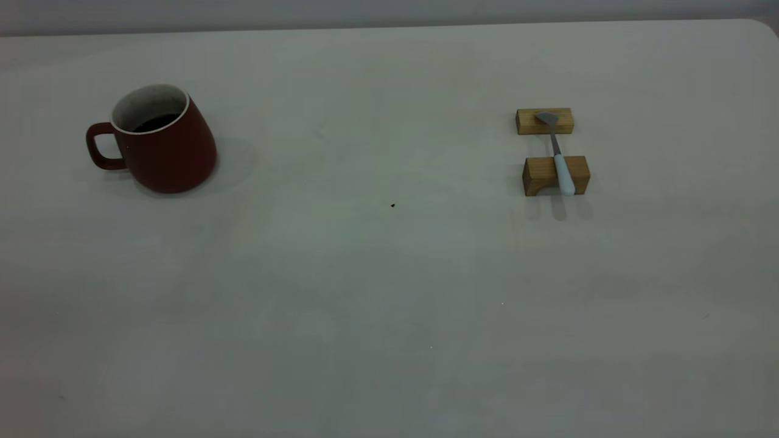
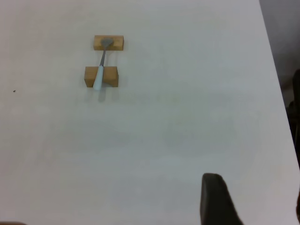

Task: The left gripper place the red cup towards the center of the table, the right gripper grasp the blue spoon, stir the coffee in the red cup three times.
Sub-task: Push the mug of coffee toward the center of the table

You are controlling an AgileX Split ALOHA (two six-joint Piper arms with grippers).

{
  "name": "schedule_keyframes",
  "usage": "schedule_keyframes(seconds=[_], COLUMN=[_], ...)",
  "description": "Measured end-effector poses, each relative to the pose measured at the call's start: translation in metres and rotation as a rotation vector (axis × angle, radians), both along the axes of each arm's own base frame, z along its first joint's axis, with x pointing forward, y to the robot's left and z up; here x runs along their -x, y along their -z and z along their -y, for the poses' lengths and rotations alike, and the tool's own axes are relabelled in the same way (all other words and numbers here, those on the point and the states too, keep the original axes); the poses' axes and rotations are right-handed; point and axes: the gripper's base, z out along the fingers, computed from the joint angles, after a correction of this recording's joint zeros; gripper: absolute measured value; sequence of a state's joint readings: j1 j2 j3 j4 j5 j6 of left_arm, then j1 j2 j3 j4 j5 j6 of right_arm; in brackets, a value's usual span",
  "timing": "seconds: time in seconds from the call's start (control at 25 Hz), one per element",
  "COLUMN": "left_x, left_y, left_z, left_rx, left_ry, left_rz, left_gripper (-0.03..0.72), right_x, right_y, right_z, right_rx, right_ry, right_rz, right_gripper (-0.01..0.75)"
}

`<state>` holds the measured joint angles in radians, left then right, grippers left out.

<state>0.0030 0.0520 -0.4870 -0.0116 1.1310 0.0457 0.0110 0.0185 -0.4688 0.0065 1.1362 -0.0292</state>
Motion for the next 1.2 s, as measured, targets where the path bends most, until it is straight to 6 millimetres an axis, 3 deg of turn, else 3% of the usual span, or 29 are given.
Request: schedule_keyframes(seconds=[0.32, 0.52, 0.64, 0.84, 0.96, 1.2], left_x=[0.0, -0.016, -0.047, -0.125, -0.172, -0.26], left_y=[-0.002, -0.033, -0.054, -0.058, -0.045, 0.001], left_z=[0.0, -0.004, -0.006, -0.009, -0.01, -0.009], left_rx=[0.036, 0.009, -0.019, -0.119, -0.154, -0.243], left_ry=[-0.037, -0.07, -0.073, -0.013, 0.036, 0.207], left_rz=[0.006, 0.014, -0.04, -0.211, -0.322, -0.521], left_gripper=[0.592, 0.592, 0.592, 0.592, 0.592, 0.594], right_x=[0.0, 0.0, 0.0, 0.0, 0.0, 0.0], right_y=[0.0, 0.0, 0.0, 0.0, 0.0, 0.0], right_z=[0.0, 0.0, 0.0, 0.0, 0.0, 0.0], right_rx=[0.0, 0.0, 0.0, 0.0, 0.0, 0.0], right_ry=[0.0, 0.0, 0.0, 0.0, 0.0, 0.0], right_rz=[0.0, 0.0, 0.0, 0.0, 0.0, 0.0], right_gripper=[0.441, 0.441, 0.441, 0.441, 0.441, 0.441])
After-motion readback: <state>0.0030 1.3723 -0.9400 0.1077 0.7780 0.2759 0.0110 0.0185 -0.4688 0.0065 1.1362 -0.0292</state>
